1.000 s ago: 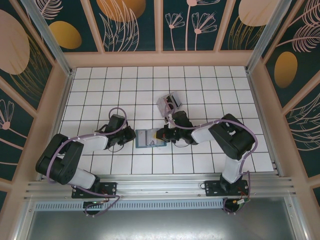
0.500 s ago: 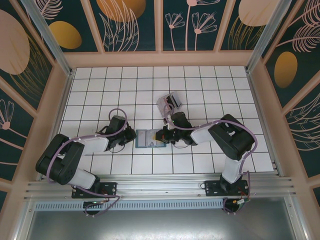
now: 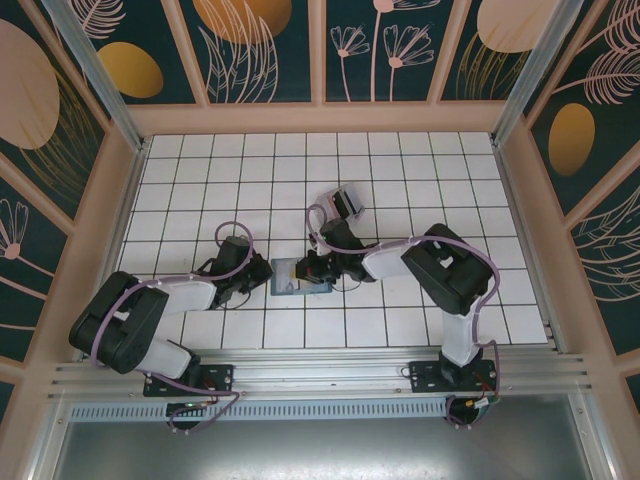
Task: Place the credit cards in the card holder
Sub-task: Insert the credit card into the card slot.
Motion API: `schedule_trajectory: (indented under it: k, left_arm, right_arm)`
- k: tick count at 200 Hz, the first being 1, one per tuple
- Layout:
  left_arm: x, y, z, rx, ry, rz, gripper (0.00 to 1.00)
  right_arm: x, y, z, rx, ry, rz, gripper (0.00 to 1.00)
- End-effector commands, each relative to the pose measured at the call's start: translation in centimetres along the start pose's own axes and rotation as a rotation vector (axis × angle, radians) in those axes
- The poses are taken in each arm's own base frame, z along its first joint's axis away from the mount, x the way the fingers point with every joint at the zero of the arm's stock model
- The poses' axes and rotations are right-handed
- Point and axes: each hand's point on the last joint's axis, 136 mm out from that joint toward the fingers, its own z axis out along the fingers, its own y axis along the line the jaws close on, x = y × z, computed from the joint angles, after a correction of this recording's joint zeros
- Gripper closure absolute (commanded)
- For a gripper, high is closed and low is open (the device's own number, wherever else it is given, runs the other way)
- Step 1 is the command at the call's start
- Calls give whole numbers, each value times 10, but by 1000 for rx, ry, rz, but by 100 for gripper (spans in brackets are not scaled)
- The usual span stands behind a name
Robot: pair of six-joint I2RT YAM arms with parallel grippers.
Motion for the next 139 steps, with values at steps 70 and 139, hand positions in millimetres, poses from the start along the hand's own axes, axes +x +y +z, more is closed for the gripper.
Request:
schedule_trajectory:
  k: [70,139]
  left_arm:
    - [61,34,2,-105,230,-1,91]
    - [59,30,1,-92,227,6,91]
  right_arm:
    - [-7,-6,-27,214,-74,-137,57]
    - [-14,-15,-39,266,-84,-153,53]
